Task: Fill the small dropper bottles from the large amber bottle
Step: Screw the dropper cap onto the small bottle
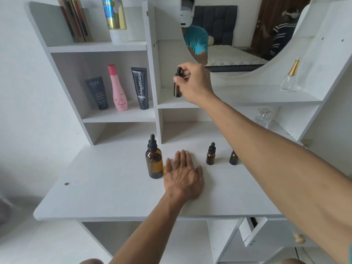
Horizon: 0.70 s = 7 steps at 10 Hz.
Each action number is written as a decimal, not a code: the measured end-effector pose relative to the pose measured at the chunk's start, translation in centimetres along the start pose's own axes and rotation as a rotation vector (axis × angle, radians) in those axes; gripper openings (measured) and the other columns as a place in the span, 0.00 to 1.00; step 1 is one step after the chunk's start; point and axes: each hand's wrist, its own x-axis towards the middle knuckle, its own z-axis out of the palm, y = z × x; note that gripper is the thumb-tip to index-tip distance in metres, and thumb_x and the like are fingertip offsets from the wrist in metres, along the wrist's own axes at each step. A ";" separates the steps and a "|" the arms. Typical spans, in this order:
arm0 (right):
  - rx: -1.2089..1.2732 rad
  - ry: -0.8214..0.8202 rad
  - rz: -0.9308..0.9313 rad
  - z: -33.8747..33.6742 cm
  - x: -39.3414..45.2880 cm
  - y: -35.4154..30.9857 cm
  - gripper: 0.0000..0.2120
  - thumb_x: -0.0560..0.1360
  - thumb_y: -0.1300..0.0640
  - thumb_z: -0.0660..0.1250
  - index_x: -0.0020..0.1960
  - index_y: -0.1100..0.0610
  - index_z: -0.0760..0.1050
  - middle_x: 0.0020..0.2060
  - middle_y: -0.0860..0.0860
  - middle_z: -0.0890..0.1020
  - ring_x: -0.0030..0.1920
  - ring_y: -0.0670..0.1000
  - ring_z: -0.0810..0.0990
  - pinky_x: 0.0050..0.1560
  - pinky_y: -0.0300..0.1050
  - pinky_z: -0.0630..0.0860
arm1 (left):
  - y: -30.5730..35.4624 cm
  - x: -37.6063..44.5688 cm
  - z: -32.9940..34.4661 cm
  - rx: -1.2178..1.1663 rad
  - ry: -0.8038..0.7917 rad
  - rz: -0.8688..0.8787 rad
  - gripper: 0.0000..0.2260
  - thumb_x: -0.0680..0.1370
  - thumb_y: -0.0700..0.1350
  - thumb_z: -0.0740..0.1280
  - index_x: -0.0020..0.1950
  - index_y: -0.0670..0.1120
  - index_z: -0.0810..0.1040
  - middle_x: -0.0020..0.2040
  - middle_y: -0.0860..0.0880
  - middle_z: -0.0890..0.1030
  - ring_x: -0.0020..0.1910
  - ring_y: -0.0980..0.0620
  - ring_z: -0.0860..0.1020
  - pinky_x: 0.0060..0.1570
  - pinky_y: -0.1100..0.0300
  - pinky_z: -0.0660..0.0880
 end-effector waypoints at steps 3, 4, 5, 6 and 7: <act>-0.039 -0.069 0.044 2.8 1.1 0.3 0.13 0.77 0.58 0.72 0.60 0.59 0.80 0.49 0.54 0.84 0.49 0.52 0.82 0.50 0.41 0.79 | 0.0 0.0 0.0 -0.010 0.003 0.006 0.31 0.84 0.57 0.42 0.81 0.42 0.38 0.83 0.47 0.39 0.81 0.49 0.36 0.77 0.45 0.35; -0.030 -0.079 0.054 3.2 1.1 0.5 0.13 0.76 0.58 0.72 0.60 0.59 0.80 0.49 0.54 0.84 0.48 0.52 0.82 0.49 0.40 0.78 | 0.0 0.0 0.0 -0.012 0.004 0.005 0.31 0.84 0.57 0.42 0.82 0.42 0.39 0.83 0.47 0.39 0.81 0.49 0.36 0.77 0.45 0.35; -0.025 -0.083 0.068 3.2 1.2 0.7 0.13 0.76 0.58 0.72 0.60 0.59 0.80 0.46 0.51 0.83 0.48 0.51 0.81 0.49 0.38 0.76 | 0.0 0.0 0.0 -0.016 0.010 0.007 0.31 0.84 0.57 0.42 0.82 0.42 0.39 0.83 0.47 0.39 0.81 0.50 0.36 0.77 0.45 0.35; -0.023 -0.096 0.076 3.3 1.2 0.9 0.13 0.76 0.58 0.73 0.59 0.59 0.80 0.48 0.52 0.84 0.48 0.52 0.82 0.50 0.39 0.77 | 0.0 0.0 0.1 -0.015 0.019 0.006 0.31 0.83 0.57 0.42 0.82 0.42 0.39 0.83 0.47 0.40 0.81 0.50 0.37 0.78 0.44 0.35; -0.024 -0.102 0.094 3.3 1.2 1.2 0.13 0.76 0.58 0.73 0.59 0.59 0.80 0.50 0.54 0.85 0.50 0.54 0.83 0.53 0.42 0.79 | 0.0 0.0 0.2 -0.013 0.021 0.007 0.31 0.83 0.57 0.42 0.82 0.42 0.40 0.83 0.47 0.40 0.81 0.50 0.37 0.78 0.44 0.36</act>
